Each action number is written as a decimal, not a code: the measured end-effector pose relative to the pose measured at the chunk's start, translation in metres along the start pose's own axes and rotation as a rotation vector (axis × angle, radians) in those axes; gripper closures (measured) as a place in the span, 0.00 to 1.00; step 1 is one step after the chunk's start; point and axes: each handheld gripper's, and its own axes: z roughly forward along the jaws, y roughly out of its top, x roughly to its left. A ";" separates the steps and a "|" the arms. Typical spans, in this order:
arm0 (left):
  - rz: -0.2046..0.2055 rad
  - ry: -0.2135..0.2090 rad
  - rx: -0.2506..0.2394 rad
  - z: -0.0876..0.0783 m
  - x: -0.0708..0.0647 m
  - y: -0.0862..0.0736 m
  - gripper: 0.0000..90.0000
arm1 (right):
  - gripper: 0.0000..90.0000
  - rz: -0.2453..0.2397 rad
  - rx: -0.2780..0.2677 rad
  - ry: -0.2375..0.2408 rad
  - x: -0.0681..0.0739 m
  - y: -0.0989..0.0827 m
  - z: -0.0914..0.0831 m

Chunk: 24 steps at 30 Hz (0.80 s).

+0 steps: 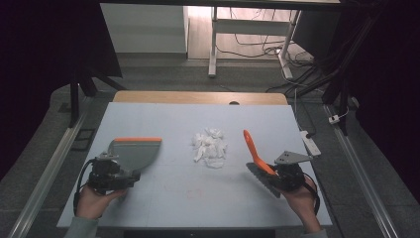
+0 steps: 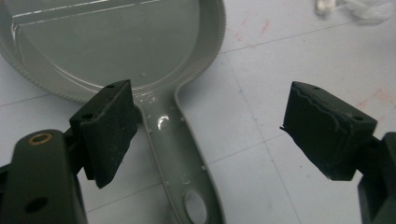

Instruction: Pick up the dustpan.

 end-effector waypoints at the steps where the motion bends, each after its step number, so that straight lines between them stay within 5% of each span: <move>1: 0.000 0.000 0.000 0.000 0.000 0.000 0.21 | 0.78 -0.002 0.000 0.000 0.000 0.000 0.000; 7: -0.062 0.006 0.044 0.012 0.012 -0.005 0.21 | 0.78 -0.002 0.002 -0.002 0.000 0.000 0.001; 24: -0.123 0.004 0.068 0.030 0.022 -0.008 0.26 | 0.78 -0.008 0.013 -0.009 -0.001 -0.001 0.002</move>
